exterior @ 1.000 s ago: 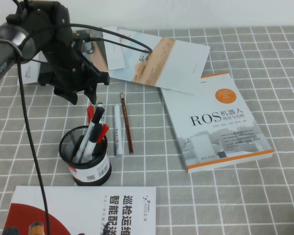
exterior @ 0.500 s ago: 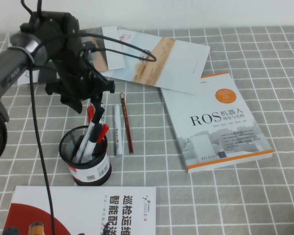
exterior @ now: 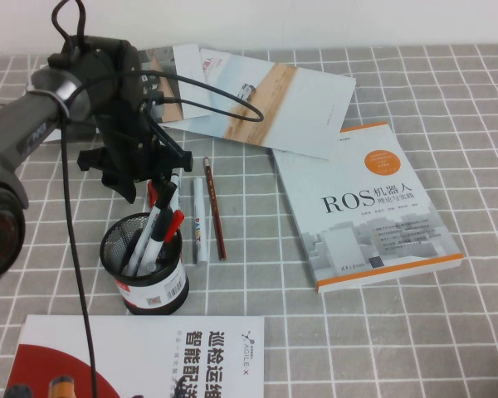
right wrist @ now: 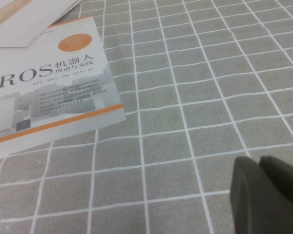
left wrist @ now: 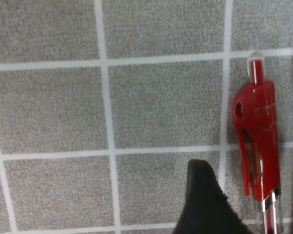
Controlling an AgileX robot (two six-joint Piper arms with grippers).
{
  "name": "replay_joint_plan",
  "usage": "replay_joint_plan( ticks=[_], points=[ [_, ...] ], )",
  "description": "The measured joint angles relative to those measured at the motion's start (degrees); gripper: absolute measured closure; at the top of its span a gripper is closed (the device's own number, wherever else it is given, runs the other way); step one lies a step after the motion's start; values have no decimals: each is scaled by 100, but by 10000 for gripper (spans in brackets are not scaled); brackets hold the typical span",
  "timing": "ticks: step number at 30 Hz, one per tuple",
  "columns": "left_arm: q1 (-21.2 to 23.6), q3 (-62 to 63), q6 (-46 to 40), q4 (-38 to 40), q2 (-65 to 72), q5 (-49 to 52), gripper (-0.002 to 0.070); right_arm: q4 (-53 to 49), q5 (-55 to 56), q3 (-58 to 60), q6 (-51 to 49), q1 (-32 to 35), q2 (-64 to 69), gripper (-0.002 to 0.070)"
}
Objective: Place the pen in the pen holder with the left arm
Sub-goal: Pick up the pen on the table
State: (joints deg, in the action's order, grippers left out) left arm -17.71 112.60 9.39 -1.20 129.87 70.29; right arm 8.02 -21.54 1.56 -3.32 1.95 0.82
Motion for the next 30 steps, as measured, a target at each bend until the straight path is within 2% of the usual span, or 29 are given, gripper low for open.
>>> replay_joint_plan(
  ticks=[10,17,25,28,30],
  points=[
    [0,3,47,-24,142,0,330,0,0,0,0,0,0,691],
    [0,35,60,-24,173,0,410,0,0,0,0,0,0,691],
    [0,44,60,-24,182,11,440,0,0,0,0,0,0,691],
    [0,44,60,-24,182,11,503,0,0,0,0,0,0,691],
    [0,44,49,-24,182,11,576,0,0,0,0,0,0,691]
  ],
)
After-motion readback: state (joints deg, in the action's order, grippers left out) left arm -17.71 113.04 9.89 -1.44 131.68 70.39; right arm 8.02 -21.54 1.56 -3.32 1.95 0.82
